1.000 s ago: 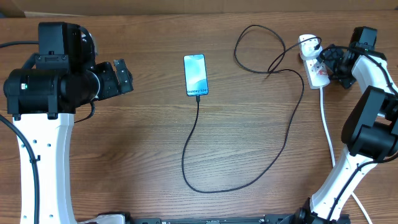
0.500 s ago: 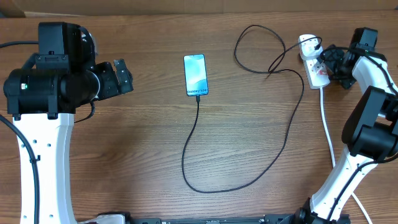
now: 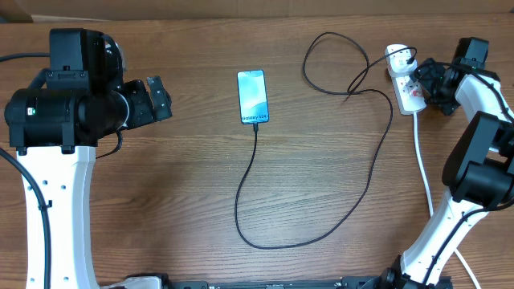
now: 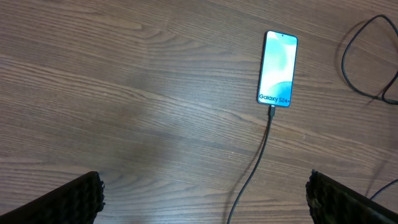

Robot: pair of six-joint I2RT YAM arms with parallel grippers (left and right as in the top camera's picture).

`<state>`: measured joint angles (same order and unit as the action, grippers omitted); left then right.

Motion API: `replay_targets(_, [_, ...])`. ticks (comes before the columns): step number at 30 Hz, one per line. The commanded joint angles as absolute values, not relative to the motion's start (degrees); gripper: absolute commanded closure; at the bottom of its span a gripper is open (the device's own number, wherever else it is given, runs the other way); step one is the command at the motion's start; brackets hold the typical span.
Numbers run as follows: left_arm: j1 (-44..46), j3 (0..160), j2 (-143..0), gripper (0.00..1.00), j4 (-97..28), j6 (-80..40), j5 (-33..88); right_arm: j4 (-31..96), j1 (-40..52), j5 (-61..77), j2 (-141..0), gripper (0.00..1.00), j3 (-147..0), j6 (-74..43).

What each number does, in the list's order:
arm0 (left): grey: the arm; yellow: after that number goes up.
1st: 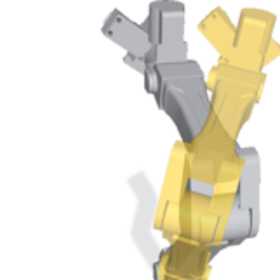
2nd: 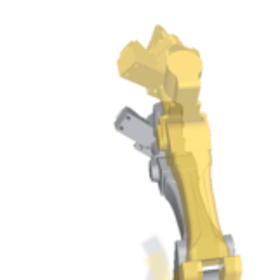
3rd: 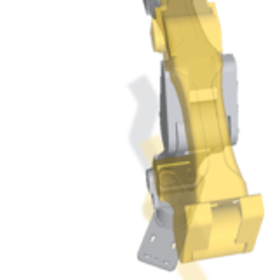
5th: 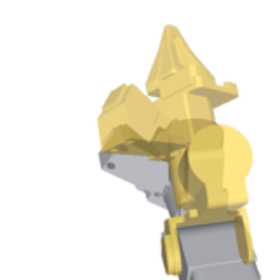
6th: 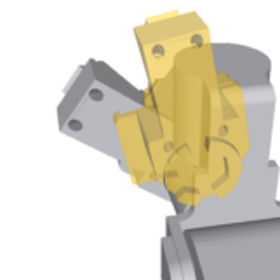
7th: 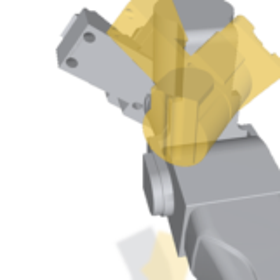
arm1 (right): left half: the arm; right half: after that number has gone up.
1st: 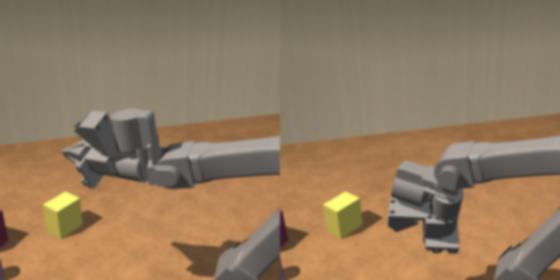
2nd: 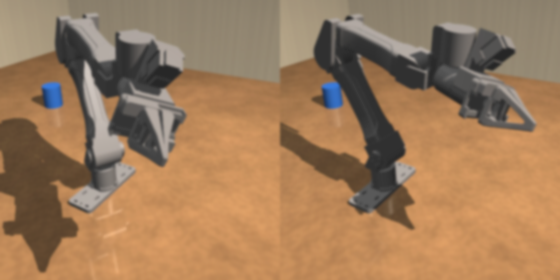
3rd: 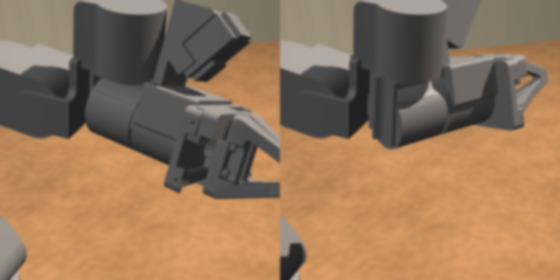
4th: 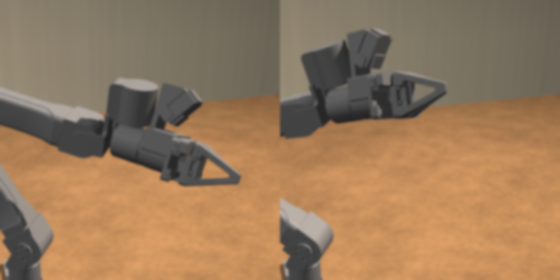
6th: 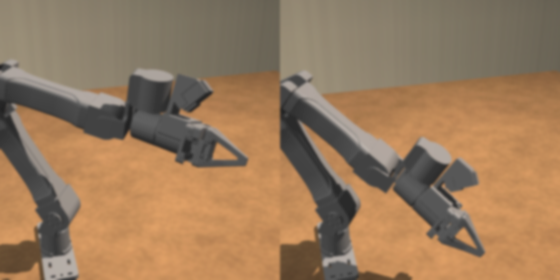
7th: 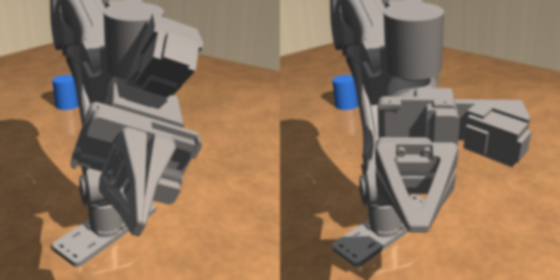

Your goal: Plug charger to phone and switch on socket

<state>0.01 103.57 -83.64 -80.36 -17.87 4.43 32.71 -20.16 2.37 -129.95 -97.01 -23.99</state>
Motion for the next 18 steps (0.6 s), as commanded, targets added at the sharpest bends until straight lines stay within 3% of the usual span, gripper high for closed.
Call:
replay_targets(1, [0.3,103.7,-83.2,0.0,-80.3,-18.4,4.0,33.5,-19.6,1.0,-132.0,0.0,-94.8,-23.7])
replay_targets(18, [0.3,103.7,-83.2,0.0,-80.3,-18.4,4.0,35.0,-18.4,1.6,-132.0,0.0,-94.8,-20.7])
